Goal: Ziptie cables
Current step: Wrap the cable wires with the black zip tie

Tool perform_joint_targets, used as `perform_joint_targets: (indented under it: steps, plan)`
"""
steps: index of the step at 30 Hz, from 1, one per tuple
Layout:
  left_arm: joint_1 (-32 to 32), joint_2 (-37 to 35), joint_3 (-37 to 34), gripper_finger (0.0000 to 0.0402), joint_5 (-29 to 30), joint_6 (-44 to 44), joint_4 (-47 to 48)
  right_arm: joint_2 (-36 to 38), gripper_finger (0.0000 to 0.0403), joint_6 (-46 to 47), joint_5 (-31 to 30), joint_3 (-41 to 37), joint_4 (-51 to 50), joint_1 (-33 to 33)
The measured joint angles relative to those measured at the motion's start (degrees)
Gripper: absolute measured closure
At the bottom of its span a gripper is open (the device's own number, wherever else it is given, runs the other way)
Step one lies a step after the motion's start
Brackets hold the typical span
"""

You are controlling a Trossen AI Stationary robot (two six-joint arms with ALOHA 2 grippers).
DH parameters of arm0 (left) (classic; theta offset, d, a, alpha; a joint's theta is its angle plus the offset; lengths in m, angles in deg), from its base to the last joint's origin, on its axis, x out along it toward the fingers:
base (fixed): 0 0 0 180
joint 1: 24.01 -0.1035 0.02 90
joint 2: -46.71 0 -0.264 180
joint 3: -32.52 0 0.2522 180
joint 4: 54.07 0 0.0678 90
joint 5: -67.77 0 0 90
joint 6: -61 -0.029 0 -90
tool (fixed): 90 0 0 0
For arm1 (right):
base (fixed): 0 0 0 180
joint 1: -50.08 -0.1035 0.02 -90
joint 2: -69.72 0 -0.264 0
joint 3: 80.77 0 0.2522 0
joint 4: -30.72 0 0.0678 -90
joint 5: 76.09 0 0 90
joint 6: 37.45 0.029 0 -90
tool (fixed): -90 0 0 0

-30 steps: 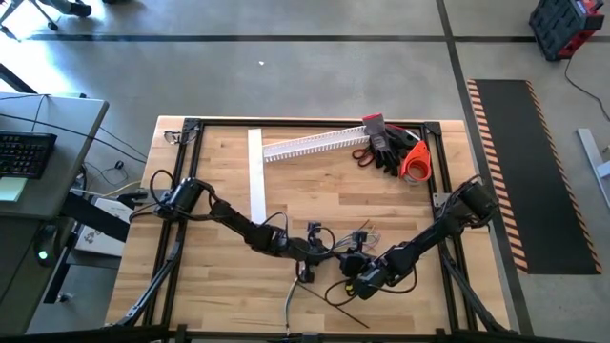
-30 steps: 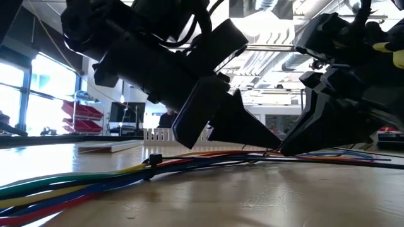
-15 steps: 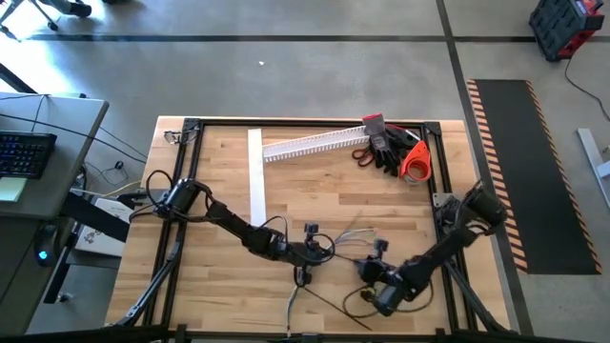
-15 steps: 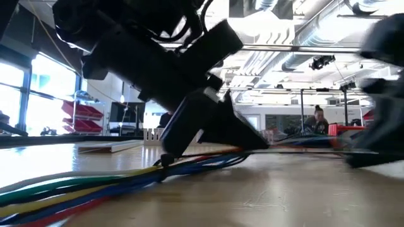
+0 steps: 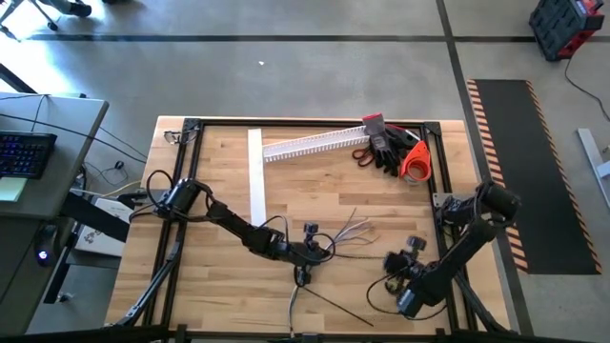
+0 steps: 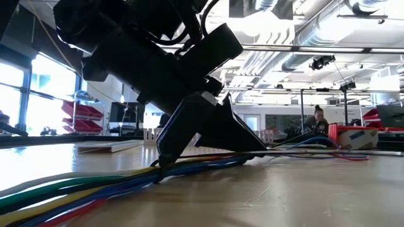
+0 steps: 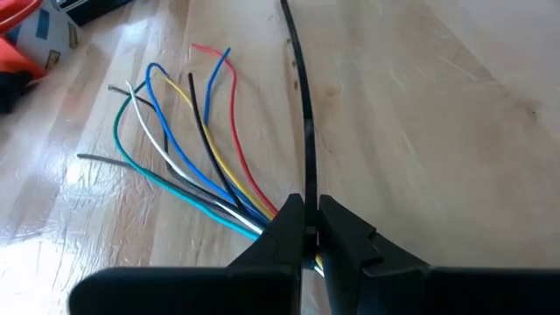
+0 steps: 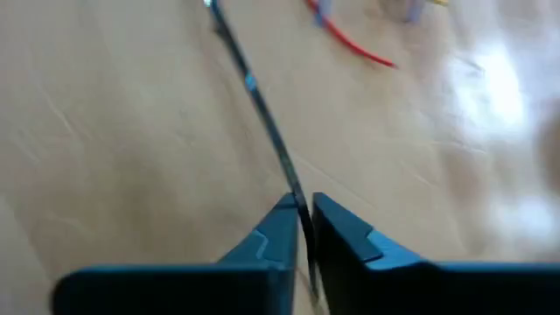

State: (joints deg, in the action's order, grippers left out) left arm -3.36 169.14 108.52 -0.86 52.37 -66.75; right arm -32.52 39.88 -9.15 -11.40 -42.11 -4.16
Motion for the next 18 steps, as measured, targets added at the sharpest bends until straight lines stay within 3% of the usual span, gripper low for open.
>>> perform_joint_targets:
  steps: [2,5,8,11,14,18]
  plan:
    - [0.0,0.0,0.0,0.0401,-0.3,0.2,0.1,0.6,0.0351,-0.2,0.4,1.7,-3.4,0.5]
    - [0.0,0.0,0.0,0.0401,-0.6,0.5,0.2,1.2,0.03,-4.8,-2.0,2.8,-0.6,1.3]
    - [0.0,0.0,0.0,0.0401,-0.8,0.7,0.1,1.4,0.0254,-14.3,-7.8,2.4,12.6,2.4]
    - [0.0,0.1,0.0,0.0401,-0.8,0.9,0.1,1.4,0.0222,-27.0,-17.4,-0.1,31.7,3.9]
    - [0.0,0.1,0.0,0.04,-1.1,0.9,0.1,1.4,0.021,-38.0,-21.8,-3.1,46.1,6.4]
    - [0.0,0.1,0.0,0.04,-1.5,0.9,0.1,1.4,0.0218,-43.1,-23.2,-7.3,55.0,11.5]
